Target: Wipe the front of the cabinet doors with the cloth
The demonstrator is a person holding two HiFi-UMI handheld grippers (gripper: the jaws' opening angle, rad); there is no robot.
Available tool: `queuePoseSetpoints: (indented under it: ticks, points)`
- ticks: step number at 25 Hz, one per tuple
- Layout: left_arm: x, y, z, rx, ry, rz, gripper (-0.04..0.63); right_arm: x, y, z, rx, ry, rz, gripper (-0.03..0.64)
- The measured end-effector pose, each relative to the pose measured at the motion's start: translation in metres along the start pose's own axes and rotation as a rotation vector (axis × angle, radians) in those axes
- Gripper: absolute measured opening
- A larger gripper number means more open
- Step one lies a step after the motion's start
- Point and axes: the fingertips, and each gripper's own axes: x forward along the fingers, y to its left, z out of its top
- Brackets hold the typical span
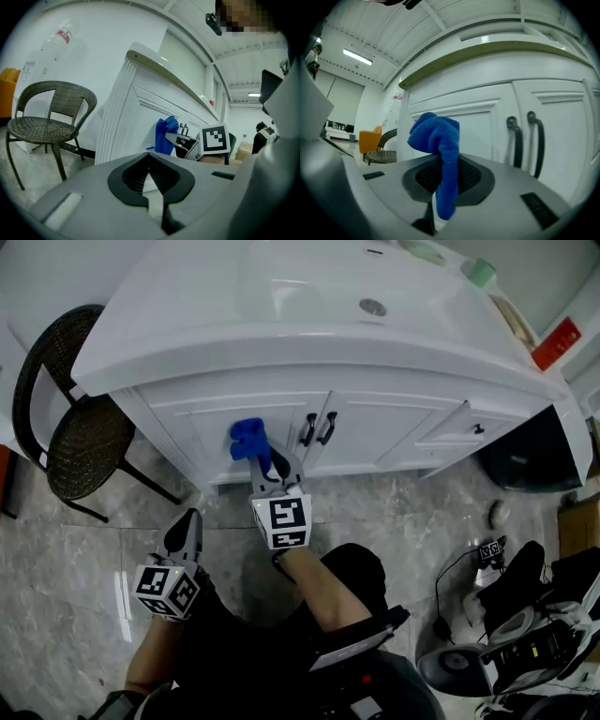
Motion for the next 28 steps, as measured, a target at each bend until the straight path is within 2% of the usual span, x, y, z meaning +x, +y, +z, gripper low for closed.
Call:
queuePoseSetpoints:
  ticks: [8,10,12,18,22,28]
  points:
    - [0.031,-0.051,-0.003,0.035,0.020,-0.136,0.003,-0.057,-0.082,-0.005,-0.005,0.011,-0.214,0.049]
    - [0.035,-0.060,-0.003,0.041,0.021,-0.159,0.003,-0.068,-0.091,-0.004,0.002,0.010,-0.245,0.049]
    - [0.036,-0.064,-0.003,0.038,0.016,-0.168,0.003,-0.071,-0.089,-0.004,0.018,0.003,-0.241,0.049]
    - [0.023,-0.051,0.003,0.026,-0.002,-0.117,0.003,-0.045,-0.018,-0.001,0.062,-0.060,0.012,0.049]
    - [0.001,-0.026,0.008,0.022,-0.018,-0.031,0.003,-0.021,0.037,-0.009,0.085,-0.051,0.134,0.049]
    - [-0.041,0.014,0.012,0.018,-0.027,0.109,0.003,0.023,0.119,-0.043,0.101,0.005,0.291,0.049]
